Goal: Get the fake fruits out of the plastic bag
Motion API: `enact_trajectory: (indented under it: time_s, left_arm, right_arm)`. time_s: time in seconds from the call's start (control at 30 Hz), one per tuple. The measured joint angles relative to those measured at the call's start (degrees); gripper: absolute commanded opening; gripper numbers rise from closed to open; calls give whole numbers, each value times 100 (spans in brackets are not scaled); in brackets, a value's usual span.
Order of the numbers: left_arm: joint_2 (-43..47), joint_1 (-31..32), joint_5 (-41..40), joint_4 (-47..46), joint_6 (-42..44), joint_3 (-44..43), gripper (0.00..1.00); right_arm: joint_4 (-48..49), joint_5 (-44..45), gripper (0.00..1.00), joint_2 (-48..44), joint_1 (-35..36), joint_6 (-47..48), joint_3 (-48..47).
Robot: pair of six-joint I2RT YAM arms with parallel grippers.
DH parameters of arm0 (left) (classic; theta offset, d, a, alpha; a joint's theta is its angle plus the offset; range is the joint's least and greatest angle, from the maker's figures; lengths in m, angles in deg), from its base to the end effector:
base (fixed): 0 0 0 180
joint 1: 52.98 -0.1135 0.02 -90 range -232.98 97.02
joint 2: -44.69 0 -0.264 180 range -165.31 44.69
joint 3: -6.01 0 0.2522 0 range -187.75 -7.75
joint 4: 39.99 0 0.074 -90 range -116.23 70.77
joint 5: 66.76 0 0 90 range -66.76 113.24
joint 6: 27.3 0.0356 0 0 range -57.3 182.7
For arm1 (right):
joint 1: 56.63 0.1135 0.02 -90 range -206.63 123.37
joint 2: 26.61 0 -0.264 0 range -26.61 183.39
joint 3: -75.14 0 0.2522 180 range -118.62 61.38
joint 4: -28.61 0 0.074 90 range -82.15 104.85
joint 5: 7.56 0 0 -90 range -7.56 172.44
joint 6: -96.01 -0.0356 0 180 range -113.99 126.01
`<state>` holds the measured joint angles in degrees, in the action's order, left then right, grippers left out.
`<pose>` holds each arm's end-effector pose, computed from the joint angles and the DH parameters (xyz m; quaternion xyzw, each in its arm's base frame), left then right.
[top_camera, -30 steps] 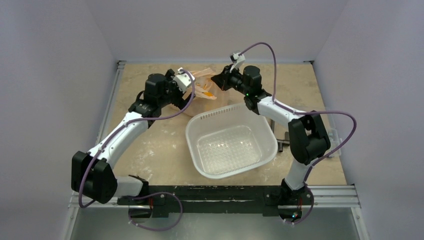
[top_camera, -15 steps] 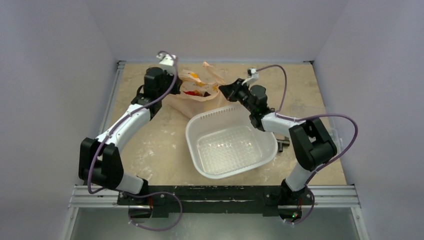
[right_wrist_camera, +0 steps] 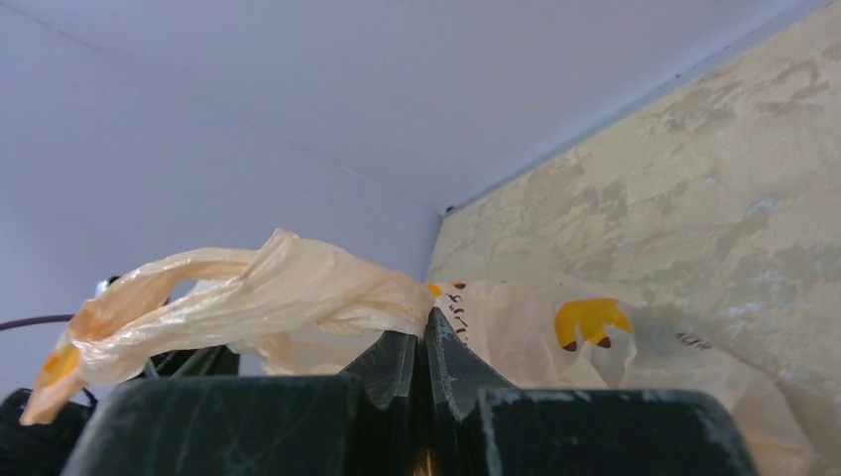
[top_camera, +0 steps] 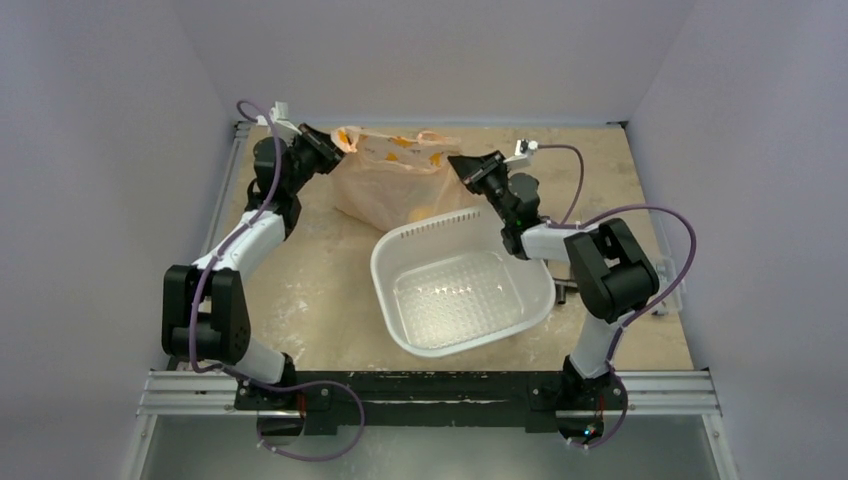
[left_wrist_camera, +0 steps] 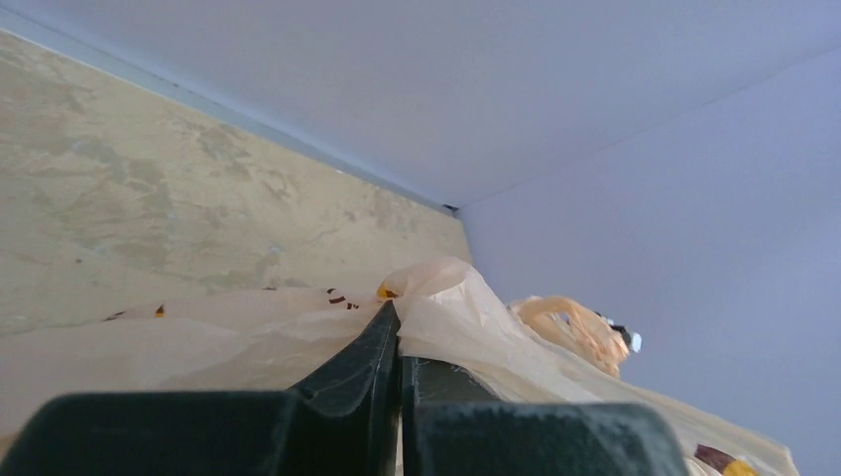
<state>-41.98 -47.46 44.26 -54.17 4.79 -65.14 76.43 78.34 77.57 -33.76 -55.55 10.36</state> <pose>0.3520 -0.0468 0.3071 -0.1961 0.6874 -0.4722 0.5159 0.3564 0.1531 0.2254 0.1907 0.6250 0.5257 0.5447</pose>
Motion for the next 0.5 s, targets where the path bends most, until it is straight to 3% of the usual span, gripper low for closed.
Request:
enact_trajectory:
  time_s: [0.23, 0.3, 0.4, 0.5]
  left_arm:
    - [-527, -66, 789, 101, -494, -885, 0]
    - [-527, -85, 953, 463, -358, -1204, 0]
    - [-527, -129, 1139, 1167, 68, -1799, 0]
    - [-522, -160, 1198, 1838, 636, -2234, 0]
  right_arm:
    - [-1838, -188, 0, -63, -212, 1939, -1773]
    - [-2352, -286, 1, -39, -212, 2415, -2271]
    - [-2986, -341, 12, 63, -212, 2966, -3001]
    - [-3366, -361, 14, 170, -210, 3353, -3362]
